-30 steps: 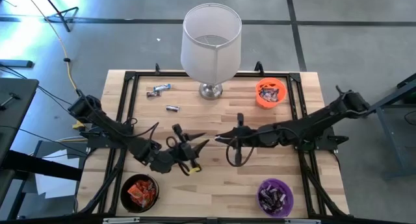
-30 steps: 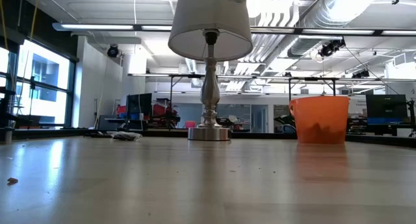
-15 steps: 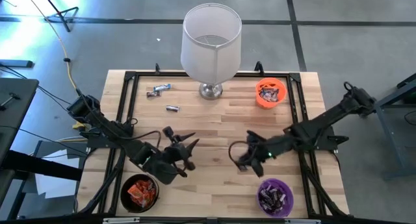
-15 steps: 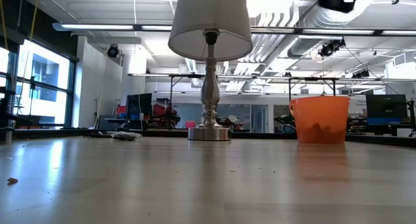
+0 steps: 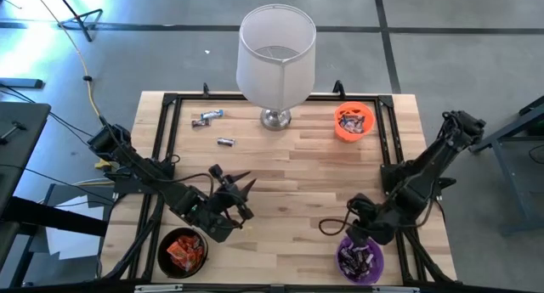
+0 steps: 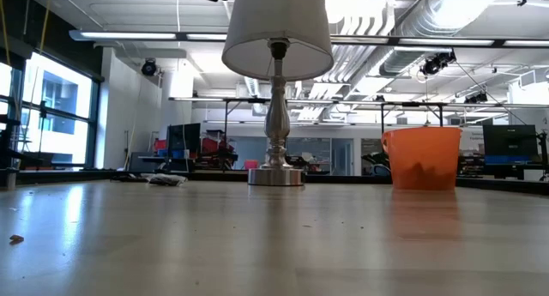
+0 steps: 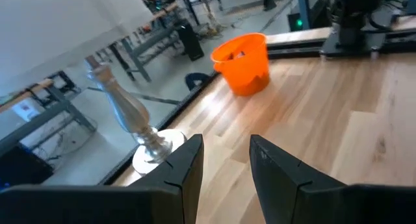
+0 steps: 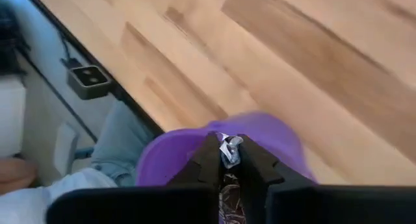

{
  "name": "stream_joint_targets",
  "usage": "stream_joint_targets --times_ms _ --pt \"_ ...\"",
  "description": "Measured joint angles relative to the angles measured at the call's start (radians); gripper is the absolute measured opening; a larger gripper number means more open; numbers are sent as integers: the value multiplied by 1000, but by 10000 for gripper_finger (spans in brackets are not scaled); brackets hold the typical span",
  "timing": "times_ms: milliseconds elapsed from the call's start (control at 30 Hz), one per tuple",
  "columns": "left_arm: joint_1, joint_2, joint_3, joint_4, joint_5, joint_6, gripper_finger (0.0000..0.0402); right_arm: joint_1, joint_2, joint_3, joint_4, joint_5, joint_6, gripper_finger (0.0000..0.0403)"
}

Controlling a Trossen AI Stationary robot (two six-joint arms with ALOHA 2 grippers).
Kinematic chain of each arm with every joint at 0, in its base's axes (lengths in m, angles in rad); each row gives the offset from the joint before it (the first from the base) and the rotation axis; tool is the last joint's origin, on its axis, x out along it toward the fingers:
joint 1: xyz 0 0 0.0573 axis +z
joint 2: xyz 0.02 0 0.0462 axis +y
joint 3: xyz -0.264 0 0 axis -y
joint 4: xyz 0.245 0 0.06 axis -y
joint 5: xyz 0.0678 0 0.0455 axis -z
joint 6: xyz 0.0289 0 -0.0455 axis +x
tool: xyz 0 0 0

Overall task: Sort candy
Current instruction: Put the brown chocolate bar into the violet bucket

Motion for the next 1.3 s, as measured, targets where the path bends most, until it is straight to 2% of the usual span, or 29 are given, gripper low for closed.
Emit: stream_joint_targets --times_ms 233,400,500,600,667,833,1000,1167,1300 --pt "0 0 0 0 -29 -1 113 30 -1 0 108 -59 8 96" --pt "0 0 0 -4 -29 -16 113 65 -1 0 188 -148 0 130" --pt "0 0 0 -26 -29 -9 113 75 -1 0 182 -123 -41 133" --pt "0 0 0 -100 -20 -27 113 68 -1 0 159 -10 -87 132" --pt "2 -3 -1 -161 32 -51 113 56 -1 0 162 80 -130 132" --pt "15 -30 -1 -347 250 -127 113 27 -1 0 153 251 -197 133" --pt "30 -34 -1 -614 357 -252 113 -29 -1 0 91 368 -266 133" --pt "67 -35 -20 -813 511 -414 113 -145 -1 0 28 390 -337 133" --pt "81 -36 -74 -818 558 -412 113 -263 -1 0 45 389 -524 133"
